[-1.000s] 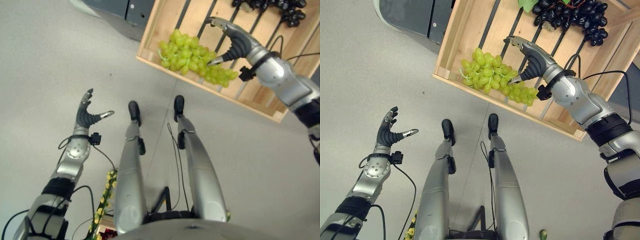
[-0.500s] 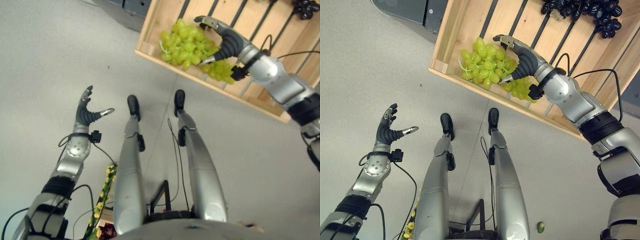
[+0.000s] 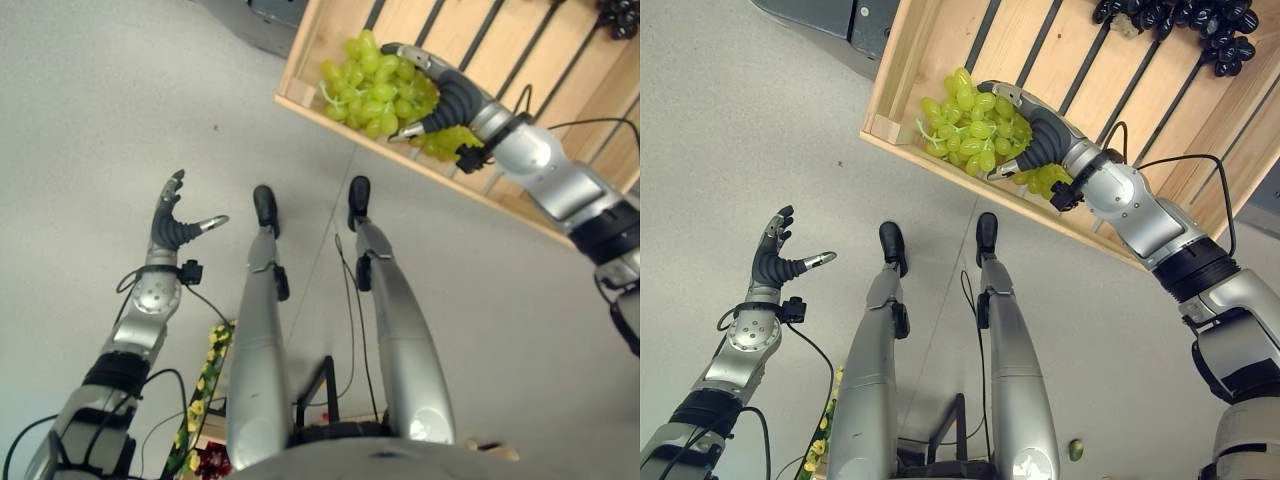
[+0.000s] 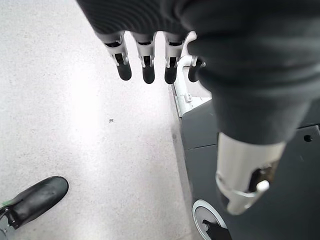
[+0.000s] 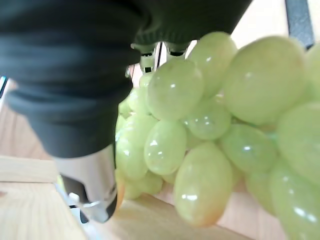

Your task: Pick up the fruits from the basket on one side to the basket on the other side

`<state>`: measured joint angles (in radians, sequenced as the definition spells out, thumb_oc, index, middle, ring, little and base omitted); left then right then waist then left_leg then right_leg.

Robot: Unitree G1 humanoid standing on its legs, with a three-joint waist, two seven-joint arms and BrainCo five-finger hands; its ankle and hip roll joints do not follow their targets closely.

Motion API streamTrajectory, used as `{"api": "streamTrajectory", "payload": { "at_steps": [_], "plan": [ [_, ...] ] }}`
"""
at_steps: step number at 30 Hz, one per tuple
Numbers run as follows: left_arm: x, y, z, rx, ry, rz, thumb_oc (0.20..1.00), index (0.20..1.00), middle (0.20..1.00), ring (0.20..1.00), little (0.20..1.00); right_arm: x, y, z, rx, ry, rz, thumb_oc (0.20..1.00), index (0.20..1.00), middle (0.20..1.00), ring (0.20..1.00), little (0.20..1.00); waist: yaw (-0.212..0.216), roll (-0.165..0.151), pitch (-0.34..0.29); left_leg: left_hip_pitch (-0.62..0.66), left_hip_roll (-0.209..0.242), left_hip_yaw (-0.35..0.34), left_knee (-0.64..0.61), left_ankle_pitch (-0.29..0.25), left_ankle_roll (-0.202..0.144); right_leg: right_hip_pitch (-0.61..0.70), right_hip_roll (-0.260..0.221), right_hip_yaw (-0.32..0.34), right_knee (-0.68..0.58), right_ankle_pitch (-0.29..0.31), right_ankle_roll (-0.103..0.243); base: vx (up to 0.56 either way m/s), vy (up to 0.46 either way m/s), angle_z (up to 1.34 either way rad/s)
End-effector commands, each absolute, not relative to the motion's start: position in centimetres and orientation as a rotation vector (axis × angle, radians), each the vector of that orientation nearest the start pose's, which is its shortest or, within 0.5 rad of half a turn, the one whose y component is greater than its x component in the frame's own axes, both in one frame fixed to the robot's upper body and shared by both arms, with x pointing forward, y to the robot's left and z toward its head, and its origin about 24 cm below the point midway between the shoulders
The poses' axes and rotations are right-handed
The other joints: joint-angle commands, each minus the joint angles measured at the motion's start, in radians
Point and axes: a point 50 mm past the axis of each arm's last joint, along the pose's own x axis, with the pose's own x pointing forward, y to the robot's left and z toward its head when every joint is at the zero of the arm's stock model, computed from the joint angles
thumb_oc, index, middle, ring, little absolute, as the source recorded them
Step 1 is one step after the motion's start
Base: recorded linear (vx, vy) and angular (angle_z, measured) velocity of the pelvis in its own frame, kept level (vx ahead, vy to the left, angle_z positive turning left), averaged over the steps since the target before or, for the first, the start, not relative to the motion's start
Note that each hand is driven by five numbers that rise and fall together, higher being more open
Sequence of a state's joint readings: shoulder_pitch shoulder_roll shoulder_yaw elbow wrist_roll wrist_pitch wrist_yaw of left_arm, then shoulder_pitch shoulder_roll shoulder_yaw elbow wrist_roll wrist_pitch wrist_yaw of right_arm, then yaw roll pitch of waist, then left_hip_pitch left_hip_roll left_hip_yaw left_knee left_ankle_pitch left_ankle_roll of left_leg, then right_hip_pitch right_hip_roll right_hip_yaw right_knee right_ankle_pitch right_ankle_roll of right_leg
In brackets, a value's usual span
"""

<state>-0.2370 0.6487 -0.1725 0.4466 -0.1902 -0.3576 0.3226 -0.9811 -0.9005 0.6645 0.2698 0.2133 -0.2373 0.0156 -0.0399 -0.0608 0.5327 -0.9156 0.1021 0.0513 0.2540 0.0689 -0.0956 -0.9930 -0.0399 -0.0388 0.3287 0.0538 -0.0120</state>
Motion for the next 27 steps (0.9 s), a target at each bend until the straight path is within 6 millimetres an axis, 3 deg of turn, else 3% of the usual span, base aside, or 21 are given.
{"api": "streamTrajectory", "payload": {
  "at_steps": [1, 5, 6, 7, 8, 27],
  "plan": [
    [27.6, 28.7, 8.8, 0.473, -0.235, 0.288, 1.0, 1.0, 1.0, 1.0, 1.0, 33.6, -13.6, 21.7, -0.851, -0.528, 0.613, 1.0, 1.0, 1.0, 1.0, 1.0, -0.011, -0.016, -0.013, -0.017, 0.009, -0.029, 0.084, -0.058, -0.001, 0.012, -0.025, 0.021, 0.053, -0.057, 0.109, 0.0, 0.0, 0.0],
    [27.4, 29.1, 9.3, 0.486, -0.249, 0.286, 1.0, 1.0, 1.0, 1.0, 1.0, 32.5, -13.2, 22.2, -0.832, -0.526, 0.712, 1.0, 1.0, 1.0, 1.0, 1.0, -0.011, -0.022, -0.013, -0.018, 0.009, -0.029, 0.085, -0.06, -0.001, 0.011, -0.024, 0.022, 0.057, -0.06, 0.11, 0.0, 0.0, 0.0],
    [27.3, 29.1, 9.4, 0.488, -0.25, 0.284, 1.0, 1.0, 1.0, 1.0, 1.0, 32.3, -13.2, 22.3, -0.838, -0.524, 0.724, 0.655, 0.655, 0.655, 0.655, 0.655, -0.011, -0.022, -0.013, -0.02, 0.009, -0.031, 0.086, -0.06, -0.001, 0.01, -0.025, 0.022, 0.057, -0.061, 0.111, 0.0, 0.0, 0.0],
    [27.2, 29.1, 9.4, 0.49, -0.251, 0.281, 1.0, 1.0, 1.0, 1.0, 1.0, 32.1, -13.2, 22.3, -0.844, -0.523, 0.736, 0.473, 0.473, 0.473, 0.473, 0.473, -0.011, -0.022, -0.013, -0.02, 0.008, -0.032, 0.085, -0.061, -0.001, 0.009, -0.025, 0.021, 0.056, -0.061, 0.112, 0.0, 0.0, 0.0],
    [27.2, 29.1, 9.5, 0.496, -0.255, 0.277, 1.0, 1.0, 1.0, 1.0, 1.0, 32.0, -13.2, 22.6, -0.857, -0.53, 0.747, 0.2, 0.2, 0.2, 0.2, 0.2, -0.009, -0.022, -0.013, -0.02, 0.006, -0.035, 0.084, -0.061, -0.001, 0.008, -0.024, 0.022, 0.056, -0.059, 0.112, 0.0, 0.0, 0.0],
    [27.0, 29.0, 9.9, 0.499, -0.281, 0.289, 1.0, 1.0, 1.0, 1.0, 1.0, 31.0, -12.4, 23.6, -0.876, -0.601, 0.768, 0.2, 0.2, 0.2, 0.2, 0.2, -0.006, -0.017, -0.013, -0.032, 0.0, -0.045, 0.076, -0.056, 0.002, -0.007, -0.03, 0.017, 0.062, -0.061, 0.114, 0.0, 0.0, 0.0]
  ]
}}
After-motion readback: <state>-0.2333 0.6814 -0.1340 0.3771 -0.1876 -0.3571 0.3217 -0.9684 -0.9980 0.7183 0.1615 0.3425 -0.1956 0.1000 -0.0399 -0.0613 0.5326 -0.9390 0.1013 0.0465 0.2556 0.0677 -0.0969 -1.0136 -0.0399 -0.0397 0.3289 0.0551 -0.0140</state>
